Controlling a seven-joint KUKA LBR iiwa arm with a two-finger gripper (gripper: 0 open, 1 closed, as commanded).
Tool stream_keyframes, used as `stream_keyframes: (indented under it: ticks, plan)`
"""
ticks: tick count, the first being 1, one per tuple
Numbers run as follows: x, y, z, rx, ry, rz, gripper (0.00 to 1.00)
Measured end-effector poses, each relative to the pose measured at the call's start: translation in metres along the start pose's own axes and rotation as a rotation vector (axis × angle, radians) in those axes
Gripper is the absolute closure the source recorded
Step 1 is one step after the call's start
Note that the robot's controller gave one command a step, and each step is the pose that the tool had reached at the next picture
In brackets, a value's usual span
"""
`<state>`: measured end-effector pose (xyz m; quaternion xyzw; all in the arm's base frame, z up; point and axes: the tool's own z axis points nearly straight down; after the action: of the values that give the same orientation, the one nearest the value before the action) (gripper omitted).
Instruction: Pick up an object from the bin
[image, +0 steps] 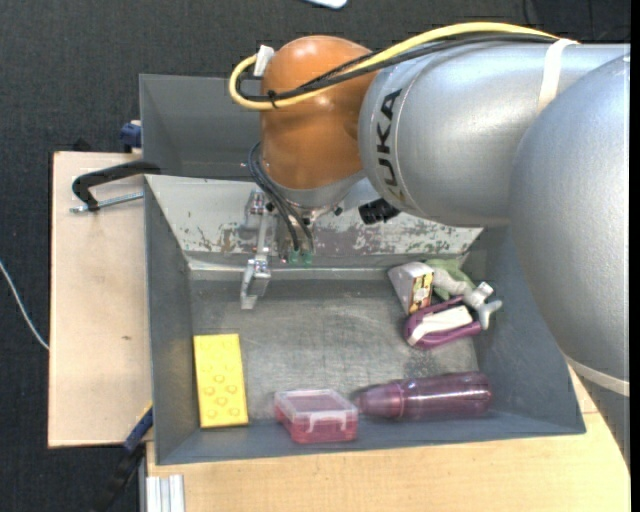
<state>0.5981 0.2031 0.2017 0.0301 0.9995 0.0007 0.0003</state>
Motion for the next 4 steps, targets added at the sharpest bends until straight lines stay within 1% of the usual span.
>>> stream_keyframes:
  ticks: [1,2,3,4]
  plan:
    - [0.014,0.018,0.019,0.0,0.0,0.16,0.0]
    - [0.017,0.025,-0.006,-0.001,-0.003,0.101,0.0]
    - [0.016,0.026,-0.021,-0.003,-0.006,0.109,0.0]
    - [0.056,0.011,0.034,-0.001,-0.001,0.298,0.0]
